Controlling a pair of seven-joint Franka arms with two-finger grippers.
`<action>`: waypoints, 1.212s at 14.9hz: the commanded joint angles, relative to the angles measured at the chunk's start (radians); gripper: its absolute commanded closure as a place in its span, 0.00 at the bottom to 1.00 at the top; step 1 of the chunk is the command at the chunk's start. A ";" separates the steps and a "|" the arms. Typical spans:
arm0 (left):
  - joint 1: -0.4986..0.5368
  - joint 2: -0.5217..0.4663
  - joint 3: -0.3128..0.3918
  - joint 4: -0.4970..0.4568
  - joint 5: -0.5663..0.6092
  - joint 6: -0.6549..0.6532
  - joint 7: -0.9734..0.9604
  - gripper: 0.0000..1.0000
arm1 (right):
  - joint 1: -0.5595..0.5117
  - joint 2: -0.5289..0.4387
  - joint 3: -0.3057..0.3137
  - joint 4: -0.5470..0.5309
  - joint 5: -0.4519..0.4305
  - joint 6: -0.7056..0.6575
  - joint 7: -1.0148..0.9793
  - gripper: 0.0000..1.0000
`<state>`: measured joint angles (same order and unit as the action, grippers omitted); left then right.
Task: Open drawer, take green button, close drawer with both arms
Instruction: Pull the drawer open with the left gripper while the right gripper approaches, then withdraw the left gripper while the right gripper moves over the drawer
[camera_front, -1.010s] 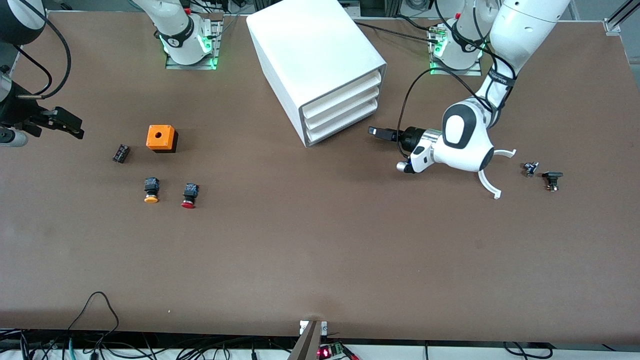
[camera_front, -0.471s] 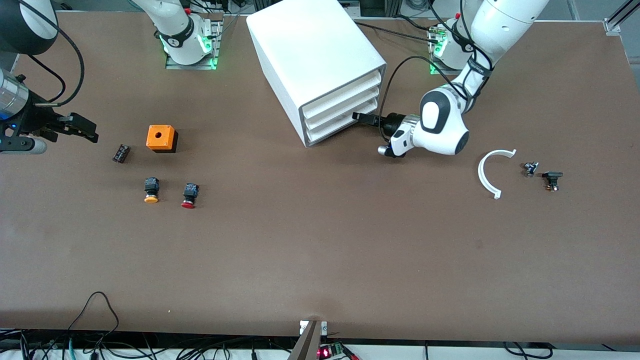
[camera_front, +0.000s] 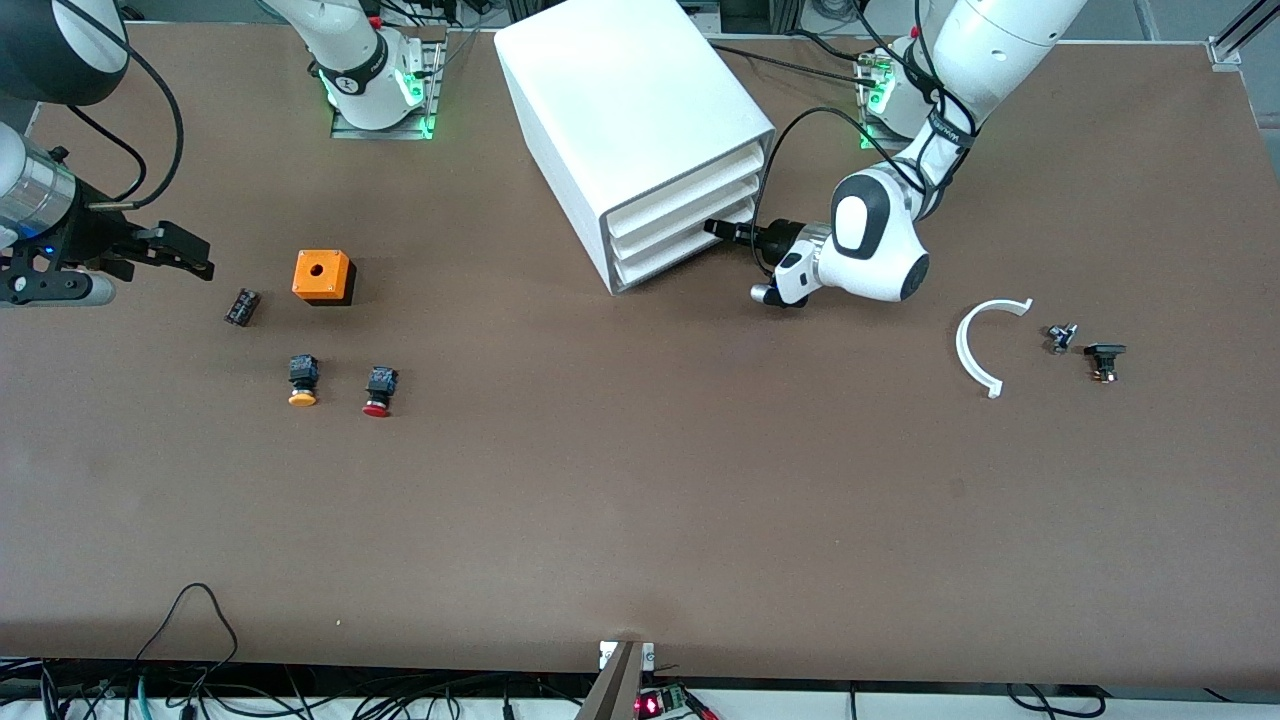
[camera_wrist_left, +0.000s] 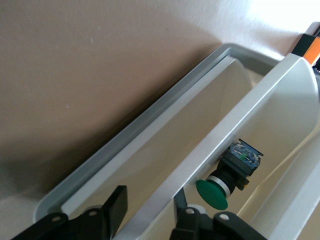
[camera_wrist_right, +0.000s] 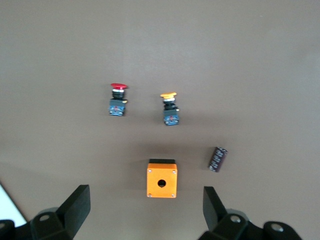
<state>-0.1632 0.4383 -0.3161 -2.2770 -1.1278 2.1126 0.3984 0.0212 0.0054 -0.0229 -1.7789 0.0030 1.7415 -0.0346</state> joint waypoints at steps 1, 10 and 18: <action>0.004 -0.019 0.078 -0.003 0.061 0.078 0.020 1.00 | 0.060 0.013 0.000 0.050 0.031 -0.023 0.013 0.00; 0.054 -0.070 0.184 0.103 0.157 0.081 0.022 0.00 | 0.268 0.269 0.012 0.340 0.109 -0.010 -0.028 0.00; 0.171 -0.228 0.206 0.129 0.180 0.136 0.014 0.00 | 0.534 0.409 0.061 0.489 0.120 0.070 -0.165 0.00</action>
<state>-0.0217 0.2991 -0.1100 -2.1344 -0.9800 2.2449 0.4371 0.5199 0.3675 0.0319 -1.3591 0.1025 1.8042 -0.1190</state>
